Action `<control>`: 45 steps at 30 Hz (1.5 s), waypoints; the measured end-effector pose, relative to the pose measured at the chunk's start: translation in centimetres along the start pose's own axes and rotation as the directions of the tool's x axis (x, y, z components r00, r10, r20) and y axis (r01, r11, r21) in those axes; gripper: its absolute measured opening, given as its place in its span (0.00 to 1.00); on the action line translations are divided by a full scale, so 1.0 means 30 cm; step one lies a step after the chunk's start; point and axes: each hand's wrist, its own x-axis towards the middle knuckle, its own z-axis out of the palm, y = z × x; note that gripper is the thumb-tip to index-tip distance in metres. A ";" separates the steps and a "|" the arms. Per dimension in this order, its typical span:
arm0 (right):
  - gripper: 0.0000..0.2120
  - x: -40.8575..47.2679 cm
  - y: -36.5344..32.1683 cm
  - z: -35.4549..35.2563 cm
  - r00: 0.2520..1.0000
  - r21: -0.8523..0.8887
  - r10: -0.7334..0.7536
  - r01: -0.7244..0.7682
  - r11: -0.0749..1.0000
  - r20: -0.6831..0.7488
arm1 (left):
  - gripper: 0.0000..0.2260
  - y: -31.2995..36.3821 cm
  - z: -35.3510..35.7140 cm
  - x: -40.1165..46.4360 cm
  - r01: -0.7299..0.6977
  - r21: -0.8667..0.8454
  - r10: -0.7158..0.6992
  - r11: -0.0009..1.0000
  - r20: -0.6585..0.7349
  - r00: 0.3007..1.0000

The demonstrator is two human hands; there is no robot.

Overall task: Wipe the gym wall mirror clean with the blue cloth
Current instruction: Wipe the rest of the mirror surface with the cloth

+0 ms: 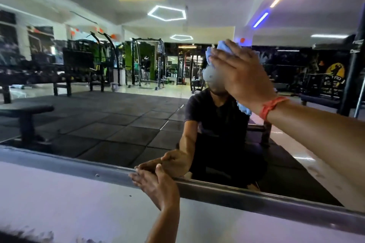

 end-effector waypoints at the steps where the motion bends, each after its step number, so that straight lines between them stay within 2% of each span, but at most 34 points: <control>1: 0.25 -0.002 -0.041 0.025 1.000 0.037 0.026 -0.026 0.999 -0.009 | 0.30 0.004 -0.003 0.002 -0.002 0.009 0.002 1.000 0.002 1.000; 2: 0.25 -0.031 -0.102 0.048 0.999 0.078 -0.048 0.046 0.996 0.023 | 0.31 0.009 -0.006 0.003 -0.005 0.012 0.005 1.000 0.006 1.000; 3: 0.25 -0.082 -0.168 0.068 0.976 0.115 -0.204 0.195 0.974 0.073 | 0.31 0.014 -0.007 0.002 -0.002 0.008 0.002 1.000 0.010 1.000; 5: 0.24 -0.173 -0.274 0.090 0.833 0.222 -0.522 0.482 0.848 0.184 | 0.31 0.043 -0.016 -0.001 0.019 -0.026 -0.019 0.999 0.014 1.000; 7: 0.23 -0.176 -0.285 0.103 0.691 0.283 -0.676 0.615 0.736 0.256 | 0.31 0.079 -0.021 -0.004 0.033 -0.055 -0.033 0.998 0.008 0.999; 9: 0.20 -0.088 -0.240 0.089 0.617 0.243 -0.742 0.702 0.669 0.261 | 0.31 0.097 -0.029 -0.001 -0.018 -0.072 0.018 0.997 0.000 1.000; 10: 0.19 -0.034 -0.205 0.075 0.643 0.171 -0.733 0.715 0.678 0.221 | 0.31 0.100 -0.034 0.011 -0.074 -0.068 0.075 0.995 0.000 0.997; 11: 0.19 0.020 -0.155 0.056 0.728 0.109 -0.664 0.656 0.747 0.170 | 0.31 0.102 -0.039 0.024 -0.126 -0.065 0.127 0.990 0.013 0.992; 12: 0.21 0.070 -0.098 0.031 0.842 0.080 -0.531 0.525 0.847 0.095 | 0.31 0.105 -0.045 0.039 -0.166 -0.066 0.169 0.984 0.037 0.985; 13: 0.23 0.108 -0.045 0.004 0.945 0.064 -0.325 0.323 0.944 0.034 | 0.31 0.112 -0.050 0.053 -0.195 -0.065 0.199 0.979 0.064 0.978; 14: 0.24 0.123 -0.013 -0.024 0.995 0.066 -0.104 0.104 0.992 -0.002 | 0.31 0.122 -0.055 0.061 -0.211 -0.060 0.215 0.976 0.085 0.973; 15: 0.23 0.112 -0.007 -0.035 0.999 0.069 0.044 -0.044 0.997 -0.005 | 0.31 0.137 -0.059 0.065 -0.226 -0.049 0.230 0.973 0.099 0.968; 16: 0.21 0.069 -0.020 -0.031 0.997 0.070 0.081 -0.081 0.994 0.003 | 0.31 0.148 -0.061 0.061 -0.245 -0.030 0.247 0.969 0.115 0.962; 17: 0.20 0.001 -0.050 -0.021 1.000 0.067 0.018 -0.020 0.998 0.023 | 0.32 0.158 -0.062 0.051 -0.277 -0.008 0.275 0.961 0.135 0.952; 18: 0.21 -0.084 -0.094 -0.013 0.991 0.081 -0.118 0.113 0.990 0.060 | 0.34 0.165 -0.063 0.040 -0.319 0.014 0.312 0.948 0.161 0.936; 19: 0.21 -0.180 -0.135 -0.010 0.949 0.115 -0.282 0.268 0.957 0.138 | 0.36 0.172 -0.059 0.025 -0.362 0.033 0.349 0.932 0.194 0.917; 21: 0.21 -0.338 -0.170 -0.013 0.785 0.168 -0.559 0.533 0.829 0.268 | 0.37 0.183 -0.046 -0.013 -0.435 0.053 0.408 0.899 0.257 0.876; 22: 0.19 -0.377 -0.152 -0.024 0.726 0.163 -0.619 0.600 0.783 0.300 | 0.38 0.184 -0.040 -0.030 -0.476 0.062 0.441 0.877 0.284 0.851; 23: 0.18 -0.394 -0.115 -0.042 0.719 0.148 -0.619 0.607 0.781 0.318 | 0.38 0.185 -0.036 -0.045 -0.524 0.078 0.479 0.848 0.312 0.821; 25: 0.19 -0.420 0.003 -0.102 0.858 0.020 -0.439 0.450 0.893 0.267 | 0.38 0.182 -0.018 -0.079 -0.619 0.125 0.539 0.775 0.379 0.752; 26: 0.20 -0.436 0.074 -0.147 0.943 -0.046 -0.258 0.273 0.961 0.212 | 0.37 0.180 -0.007 -0.100 -0.655 0.144 0.559 0.742 0.406 0.723; 27: 0.20 -0.461 0.131 -0.194 0.989 -0.078 -0.044 0.055 0.995 0.143 | 0.37 0.178 0.004 -0.122 -0.686 0.159 0.578 0.710 0.427 0.696; 29: 0.21 -0.550 0.170 -0.241 0.948 -0.064 0.318 -0.317 0.946 0.007 | 0.35 0.185 0.038 -0.174 -0.778 0.166 0.664 0.605 0.435 0.609; 30: 0.21 -0.599 0.145 -0.234 0.921 -0.063 0.390 -0.390 0.918 -0.027 | 0.34 0.194 0.059 -0.197 -0.832 0.165 0.720 0.530 0.430 0.544; 31: 0.21 -0.649 0.097 -0.215 0.926 -0.071 0.377 -0.377 0.923 -0.015 | 0.34 0.210 0.092 -0.216 -0.881 0.165 0.771 0.444 0.431 0.469; 32: 0.23 -0.699 0.043 -0.194 0.963 -0.078 0.268 -0.265 0.961 0.036 | 0.35 0.230 0.123 -0.226 -0.918 0.175 0.803 0.357 0.444 0.397; 33: 0.26 -0.742 -0.001 -0.180 0.987 -0.076 0.074 -0.064 0.995 0.141 | 0.35 0.257 0.150 -0.229 -0.943 0.193 0.818 0.270 0.471 0.330; 34: 0.26 -0.772 -0.003 -0.173 0.965 -0.064 -0.107 0.125 0.990 0.239 | 0.34 0.297 0.180 -0.232 -0.960 0.205 0.819 0.190 0.507 0.270; 35: 0.26 -0.772 0.019 -0.179 0.933 -0.043 -0.212 0.234 0.971 0.291 | 0.34 0.337 0.205 -0.225 -0.968 0.217 0.816 0.124 0.533 0.224; 36: 0.26 -0.743 0.073 -0.184 0.929 -0.016 -0.248 0.263 0.965 0.274 | 0.33 0.387 0.232 -0.214 -0.972 0.223 0.816 0.067 0.549 0.183; 38: 0.23 -0.627 0.205 -0.197 0.969 -0.026 -0.186 0.193 0.981 0.162 | 0.32 0.499 0.263 -0.193 -0.971 0.235 0.813 -0.035 0.571 0.109; 41: 0.22 -0.374 0.505 -0.282 0.998 -0.124 0.043 -0.048 0.991 -0.044 | 0.31 0.721 0.329 -0.183 -0.934 0.280 0.808 -0.222 0.589 -0.015; 43: 0.22 -0.230 0.659 -0.323 0.966 -0.078 0.217 -0.230 0.970 -0.144 | 0.31 0.870 0.376 -0.182 -0.910 0.301 0.804 -0.284 0.593 -0.055; 45: 0.21 -0.139 0.730 -0.296 0.956 -0.091 0.212 -0.234 0.968 -0.205 | 0.31 1.016 0.427 -0.189 -0.891 0.328 0.811 -0.315 0.580 -0.073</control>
